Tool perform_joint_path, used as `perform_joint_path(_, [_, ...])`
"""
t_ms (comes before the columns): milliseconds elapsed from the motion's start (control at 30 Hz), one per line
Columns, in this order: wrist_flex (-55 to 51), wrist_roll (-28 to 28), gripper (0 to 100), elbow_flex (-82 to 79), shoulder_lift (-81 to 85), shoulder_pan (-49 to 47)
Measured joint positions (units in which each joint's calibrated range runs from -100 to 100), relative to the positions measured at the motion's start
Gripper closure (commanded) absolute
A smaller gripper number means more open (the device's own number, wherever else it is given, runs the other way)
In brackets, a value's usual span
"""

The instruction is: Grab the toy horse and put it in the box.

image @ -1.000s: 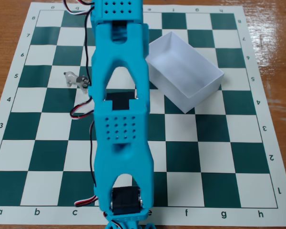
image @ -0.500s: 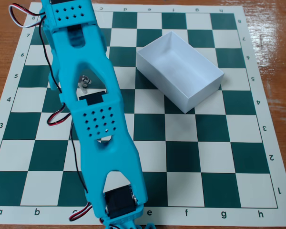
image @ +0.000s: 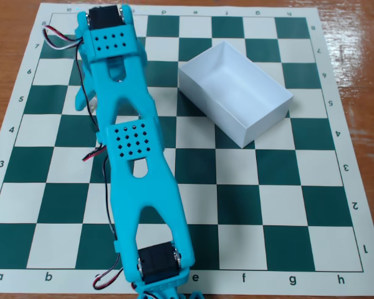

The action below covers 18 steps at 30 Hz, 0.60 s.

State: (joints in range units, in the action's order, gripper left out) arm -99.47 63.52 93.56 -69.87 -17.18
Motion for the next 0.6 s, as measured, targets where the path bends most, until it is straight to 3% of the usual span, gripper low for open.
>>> perform_joint_path(100, [0.0,0.0,55,3.1,-3.4,-0.7])
perform_joint_path(133, [0.4,0.0,61,3.4,-4.4,-1.1])
perform_joint_path(233, [2.5,-0.9,91,3.8,-7.1,-2.5])
perform_joint_path(300, [4.2,-2.4,100,3.8,-8.3,-3.4])
perform_joint_path(600, [6.3,-6.0,100,4.8,-9.1,-4.6])
